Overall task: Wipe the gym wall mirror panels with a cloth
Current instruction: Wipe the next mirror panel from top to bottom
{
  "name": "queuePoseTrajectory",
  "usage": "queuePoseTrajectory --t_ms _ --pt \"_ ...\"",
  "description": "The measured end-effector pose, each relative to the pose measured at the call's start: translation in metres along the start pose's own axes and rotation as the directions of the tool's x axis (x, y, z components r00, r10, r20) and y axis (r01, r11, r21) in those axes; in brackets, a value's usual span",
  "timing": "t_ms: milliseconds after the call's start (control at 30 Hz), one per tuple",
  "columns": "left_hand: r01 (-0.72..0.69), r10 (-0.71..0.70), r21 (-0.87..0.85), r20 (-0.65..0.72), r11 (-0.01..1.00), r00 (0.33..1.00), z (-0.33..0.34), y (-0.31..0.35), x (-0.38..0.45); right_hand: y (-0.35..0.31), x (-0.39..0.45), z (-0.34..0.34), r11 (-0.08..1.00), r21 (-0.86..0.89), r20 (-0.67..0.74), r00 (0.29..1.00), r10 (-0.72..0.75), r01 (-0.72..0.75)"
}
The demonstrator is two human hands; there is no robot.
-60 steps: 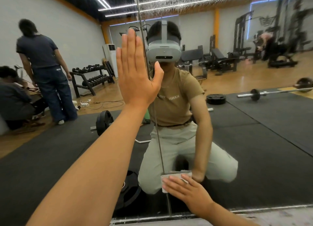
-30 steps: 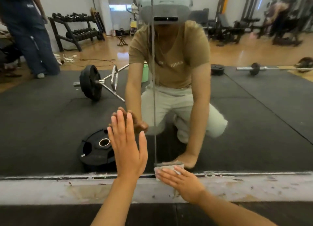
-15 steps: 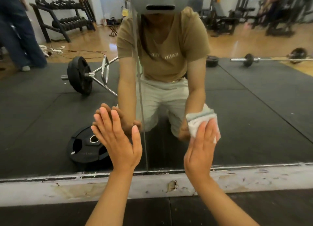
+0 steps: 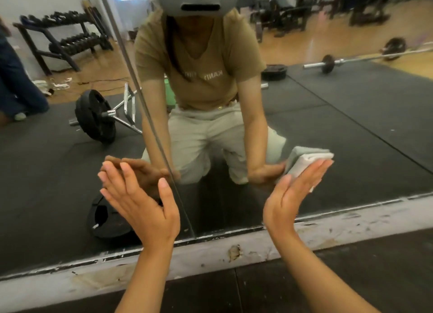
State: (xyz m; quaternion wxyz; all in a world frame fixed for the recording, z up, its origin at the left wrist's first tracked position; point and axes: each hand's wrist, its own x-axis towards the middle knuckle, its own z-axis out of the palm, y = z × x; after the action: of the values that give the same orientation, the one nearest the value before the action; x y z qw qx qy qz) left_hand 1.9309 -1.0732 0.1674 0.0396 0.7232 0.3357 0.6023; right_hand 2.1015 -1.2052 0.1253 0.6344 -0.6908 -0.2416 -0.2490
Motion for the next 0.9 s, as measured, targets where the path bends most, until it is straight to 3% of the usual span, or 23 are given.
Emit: queuePoseTrajectory --t_ms 67,167,233,267,367,433,467,500,533,567,633,667,767,833,900 --pt "0.039 -0.039 -0.022 -0.018 0.999 0.999 0.001 0.010 0.000 0.006 0.043 -0.015 0.997 0.012 -0.149 0.986 0.072 -0.071" --pt "0.093 -0.095 -0.048 -0.046 0.995 0.994 0.005 0.026 0.002 0.038 0.056 -0.027 0.985 0.036 -0.266 0.949 0.171 -0.168" --pt "0.112 -0.115 -0.054 -0.057 0.992 0.992 0.008 0.032 0.003 0.062 0.044 -0.026 0.940 0.118 -0.322 0.883 0.341 -0.320" --pt "0.116 -0.119 -0.054 -0.060 0.992 0.991 0.009 0.033 0.003 0.070 0.035 -0.025 0.880 0.209 -0.343 0.811 0.474 -0.426" --pt "0.113 -0.115 -0.043 -0.068 0.993 0.991 0.010 0.031 0.003 0.074 0.025 -0.022 0.570 0.507 -0.316 0.475 0.821 -0.647" --pt "0.106 -0.108 -0.030 -0.068 0.994 0.992 0.012 0.030 0.003 0.067 0.037 -0.023 0.464 0.618 -0.310 0.345 0.886 -0.635" --pt "0.103 -0.105 -0.022 -0.067 0.994 0.992 0.013 0.029 0.002 0.061 0.044 -0.024 0.449 0.633 -0.313 0.322 0.894 -0.631" --pt "0.103 -0.103 -0.013 -0.068 0.995 0.992 0.014 0.029 0.002 0.052 0.050 -0.025 0.469 0.610 -0.317 0.346 0.883 -0.639" --pt "0.104 -0.104 -0.004 -0.071 0.995 0.992 0.015 0.028 0.001 0.036 0.053 -0.025 0.536 0.565 -0.317 0.435 0.843 -0.628" --pt "0.107 -0.107 0.003 -0.077 0.994 0.991 0.015 0.028 0.001 0.016 0.053 -0.023 0.636 0.509 -0.300 0.573 0.763 -0.580" --pt "0.113 -0.113 0.003 -0.084 0.994 0.990 0.016 0.028 0.001 -0.021 0.046 -0.015 0.861 0.363 -0.232 0.860 0.454 -0.356" --pt "0.113 -0.112 0.002 -0.085 0.994 0.990 0.017 0.028 0.001 -0.029 0.040 -0.009 0.935 0.275 -0.184 0.942 0.281 -0.225" --pt "0.100 -0.099 -0.002 -0.078 0.995 0.992 0.015 0.028 0.000 -0.007 0.017 -0.001 0.999 0.050 -0.015 1.000 -0.003 0.004" --pt "0.096 -0.096 -0.007 -0.077 0.995 0.992 0.015 0.026 0.000 0.022 -0.009 -0.003 1.000 0.000 0.086 0.996 -0.025 0.026" --pt "0.095 -0.095 -0.012 -0.078 0.995 0.992 0.015 0.024 0.000 0.041 -0.041 -0.006 0.997 -0.013 0.145 0.986 0.082 -0.081"
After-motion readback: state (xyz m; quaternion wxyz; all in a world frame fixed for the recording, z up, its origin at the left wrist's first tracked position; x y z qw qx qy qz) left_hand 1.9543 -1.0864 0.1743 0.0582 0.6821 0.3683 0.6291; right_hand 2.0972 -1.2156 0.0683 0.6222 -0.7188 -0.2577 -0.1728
